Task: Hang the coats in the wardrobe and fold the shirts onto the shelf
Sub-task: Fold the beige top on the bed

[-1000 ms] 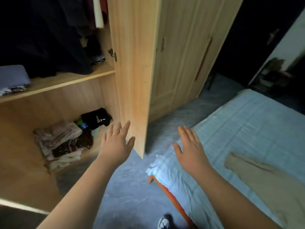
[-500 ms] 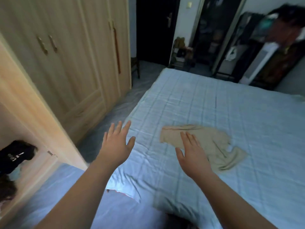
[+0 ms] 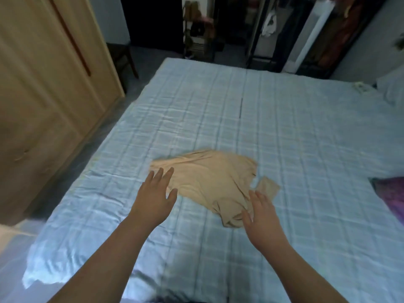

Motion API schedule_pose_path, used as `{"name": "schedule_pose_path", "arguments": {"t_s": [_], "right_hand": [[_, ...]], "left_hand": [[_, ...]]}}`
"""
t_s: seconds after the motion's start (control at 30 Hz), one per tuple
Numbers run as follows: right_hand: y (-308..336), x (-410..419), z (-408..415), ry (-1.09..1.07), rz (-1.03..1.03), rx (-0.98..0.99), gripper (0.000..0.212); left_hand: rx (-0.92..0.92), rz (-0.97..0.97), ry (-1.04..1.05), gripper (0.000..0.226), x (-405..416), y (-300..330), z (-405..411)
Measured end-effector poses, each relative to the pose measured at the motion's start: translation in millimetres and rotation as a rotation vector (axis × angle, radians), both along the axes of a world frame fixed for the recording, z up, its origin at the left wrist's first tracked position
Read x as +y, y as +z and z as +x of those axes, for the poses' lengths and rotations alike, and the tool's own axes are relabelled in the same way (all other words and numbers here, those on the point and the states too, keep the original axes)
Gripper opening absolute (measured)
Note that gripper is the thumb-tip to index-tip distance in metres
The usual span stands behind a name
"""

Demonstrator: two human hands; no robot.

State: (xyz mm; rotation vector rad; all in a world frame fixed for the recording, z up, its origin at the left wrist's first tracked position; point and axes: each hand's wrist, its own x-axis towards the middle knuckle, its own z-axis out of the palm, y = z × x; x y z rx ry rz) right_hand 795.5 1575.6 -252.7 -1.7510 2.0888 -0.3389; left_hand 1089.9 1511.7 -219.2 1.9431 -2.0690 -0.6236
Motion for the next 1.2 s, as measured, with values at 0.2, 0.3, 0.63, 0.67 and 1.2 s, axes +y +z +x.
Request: {"name": "schedule_pose_path", "arguments": {"t_s": [0.2, 0.3, 0.63, 0.67, 1.2], "right_hand": [[-81, -33, -58, -0.029, 0.234, -0.015, 0.063], [-132, -53, -63, -0.044, 0.328, -0.041, 0.062], [-243, -112, -51, -0.282, 0.404, -0.277, 0.060], [-246, -123, -54, -0.275, 0.387, -0.266, 0.061], [-273, -206, -100, -0.619, 0.235, -0.337, 0.060]], "left_hand": [[0.067, 0.129, -0.050, 0.062, -33, -77, -65], [0.079, 0.182, -0.049, 0.057, -53, -135, -78], [0.066, 0.246, -0.105, 0.056, -124, -277, -82], [0.070, 0.228, -0.111, 0.057, -136, -282, -86], [0.178, 0.151, -0.373, 0.054, -264, -329, -210]]}}
